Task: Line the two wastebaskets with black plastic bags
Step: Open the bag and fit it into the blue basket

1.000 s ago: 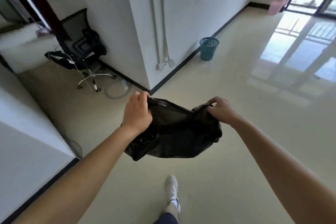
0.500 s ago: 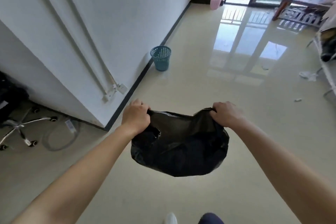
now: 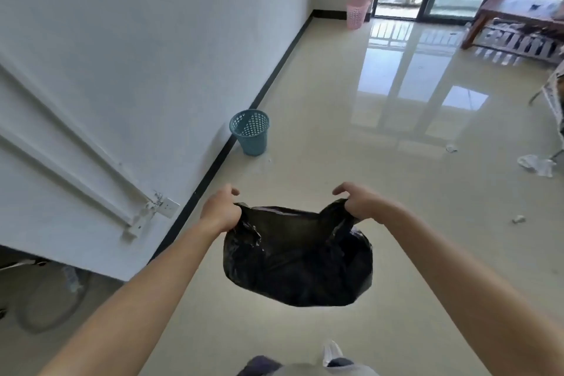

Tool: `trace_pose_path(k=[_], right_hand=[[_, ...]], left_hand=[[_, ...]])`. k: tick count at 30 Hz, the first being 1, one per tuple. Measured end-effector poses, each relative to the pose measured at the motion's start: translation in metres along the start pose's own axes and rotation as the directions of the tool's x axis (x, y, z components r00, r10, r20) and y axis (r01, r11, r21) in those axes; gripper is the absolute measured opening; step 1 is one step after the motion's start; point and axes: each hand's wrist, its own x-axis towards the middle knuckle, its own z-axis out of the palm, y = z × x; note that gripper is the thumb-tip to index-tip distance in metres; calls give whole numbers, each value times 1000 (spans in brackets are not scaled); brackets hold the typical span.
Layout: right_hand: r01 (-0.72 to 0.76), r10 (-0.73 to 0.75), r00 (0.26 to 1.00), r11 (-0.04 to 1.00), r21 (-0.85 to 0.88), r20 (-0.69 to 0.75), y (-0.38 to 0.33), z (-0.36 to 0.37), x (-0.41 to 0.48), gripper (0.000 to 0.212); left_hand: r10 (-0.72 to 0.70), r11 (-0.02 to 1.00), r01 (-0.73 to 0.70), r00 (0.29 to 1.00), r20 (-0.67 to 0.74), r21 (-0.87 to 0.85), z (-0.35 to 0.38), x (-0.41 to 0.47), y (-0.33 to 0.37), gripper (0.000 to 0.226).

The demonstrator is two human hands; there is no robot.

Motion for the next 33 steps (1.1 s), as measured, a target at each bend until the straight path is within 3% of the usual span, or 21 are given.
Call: trace_pose_path(k=[6, 10, 13, 15, 20, 23, 28, 30, 33], right_hand=[[99, -101, 990, 995, -20, -100, -100, -59, 135, 46], [131, -131, 988, 991, -1, -80, -167, -68, 239, 46], [123, -126, 989, 991, -53, -77, -214, -76, 314, 49], [148, -171, 982, 959, -242, -75, -240, -88, 352, 61], [175, -344, 931, 714, -677, -122, -296, -135, 442, 68], [185, -441, 887, 613, -768, -138, -313, -168, 506, 73], [146, -434, 889, 568, -810, -144, -338, -211, 642, 88], [185, -432, 898, 535, -824, -79, -350, -223, 700, 71], [287, -470, 880, 420, -861, 64, -372, -234, 789, 29]], left_hand=[[-210, 897, 156, 973, -89, -414, -30, 121, 34, 19], [-254, 796, 208, 967, -2, -568, -40, 224, 44, 17], [-212, 912, 183, 977, -39, -368, -51, 314, 43, 38], [-153, 977, 123, 973, -171, -175, -63, 365, 43, 41], [-61, 998, 67, 943, -326, 6, -110, 486, 54, 51], [-42, 998, 58, 933, -358, 33, -125, 554, 69, 59], [-57, 979, 130, 913, -405, 155, -114, 655, 89, 63], [-101, 955, 204, 904, -416, 213, -101, 689, 94, 66], [-276, 924, 351, 887, -370, 152, -82, 733, 99, 69]])
